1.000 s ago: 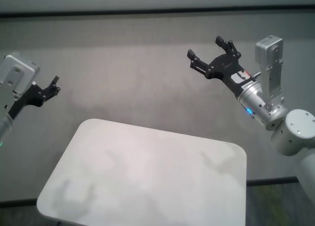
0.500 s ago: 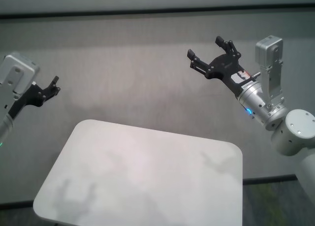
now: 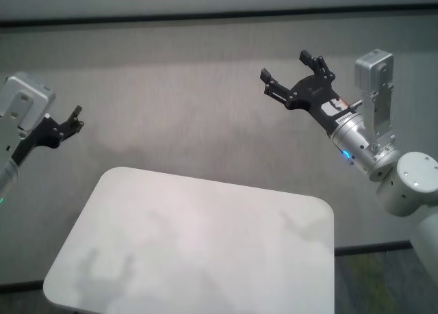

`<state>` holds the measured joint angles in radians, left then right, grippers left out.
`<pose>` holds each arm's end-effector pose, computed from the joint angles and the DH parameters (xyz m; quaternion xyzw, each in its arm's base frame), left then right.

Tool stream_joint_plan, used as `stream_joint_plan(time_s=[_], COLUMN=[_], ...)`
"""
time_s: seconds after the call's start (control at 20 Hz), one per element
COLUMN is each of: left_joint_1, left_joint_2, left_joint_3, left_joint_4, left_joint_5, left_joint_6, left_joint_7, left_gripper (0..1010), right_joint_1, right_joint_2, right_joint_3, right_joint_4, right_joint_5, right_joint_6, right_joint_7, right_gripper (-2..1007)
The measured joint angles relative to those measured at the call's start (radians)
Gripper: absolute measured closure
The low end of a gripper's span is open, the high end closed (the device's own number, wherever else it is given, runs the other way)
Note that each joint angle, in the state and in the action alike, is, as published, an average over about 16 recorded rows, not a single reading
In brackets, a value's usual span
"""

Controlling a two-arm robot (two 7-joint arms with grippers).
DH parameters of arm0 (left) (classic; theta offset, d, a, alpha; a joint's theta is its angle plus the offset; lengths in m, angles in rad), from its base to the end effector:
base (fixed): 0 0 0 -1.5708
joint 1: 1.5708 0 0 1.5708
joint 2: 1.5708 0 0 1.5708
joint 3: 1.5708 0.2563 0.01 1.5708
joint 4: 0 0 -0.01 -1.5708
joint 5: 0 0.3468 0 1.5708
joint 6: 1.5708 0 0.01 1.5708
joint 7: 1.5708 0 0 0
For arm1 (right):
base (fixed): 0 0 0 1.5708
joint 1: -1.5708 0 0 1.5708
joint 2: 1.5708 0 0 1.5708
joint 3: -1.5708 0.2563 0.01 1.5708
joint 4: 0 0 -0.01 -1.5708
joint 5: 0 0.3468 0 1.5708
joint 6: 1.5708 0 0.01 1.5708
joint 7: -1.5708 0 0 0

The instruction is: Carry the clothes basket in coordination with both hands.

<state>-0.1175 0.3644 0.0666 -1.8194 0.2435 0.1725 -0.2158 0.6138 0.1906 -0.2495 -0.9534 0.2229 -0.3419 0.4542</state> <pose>0.3760 0.0422 -0.1332 0.1704 -0.2598 0.5976 0.7391 0.5077 -0.0175 -0.2213 0.0550 -0.1441 -0.4798 0.8637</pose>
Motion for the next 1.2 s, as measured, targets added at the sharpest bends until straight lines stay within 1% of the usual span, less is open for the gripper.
stream_joint_plan(time_s=[0.4,0.65,0.85,1.05,1.2], left_joint_1=[-0.003,-0.016,-0.024,-0.027,-0.024], left_joint_2=[-0.001,-0.01,-0.022,-0.036,-0.047], left_joint_3=[0.0,0.003,0.006,0.007,0.007], left_joint_4=[0.007,0.047,0.098,0.159,0.205], left_joint_5=[0.0,-0.002,-0.007,-0.018,-0.034], left_joint_6=[0.003,0.021,0.043,0.058,0.059], left_joint_7=[-0.002,-0.012,-0.021,-0.03,-0.037], left_gripper=[8,8,8,8,8], right_joint_1=[0.0,0.001,0.003,0.005,0.004], right_joint_2=[0.0,-0.001,-0.006,-0.016,-0.026], right_joint_3=[0.0,-0.006,-0.016,-0.031,-0.04], right_joint_4=[0.0,0.015,0.053,0.112,0.162], right_joint_5=[0.0,-0.007,-0.017,-0.026,-0.031], right_joint_6=[0.0,0.009,0.028,0.051,0.068], right_joint_7=[-0.001,-0.006,-0.007,-0.005,-0.003], right_gripper=[4,4,4,4,4])
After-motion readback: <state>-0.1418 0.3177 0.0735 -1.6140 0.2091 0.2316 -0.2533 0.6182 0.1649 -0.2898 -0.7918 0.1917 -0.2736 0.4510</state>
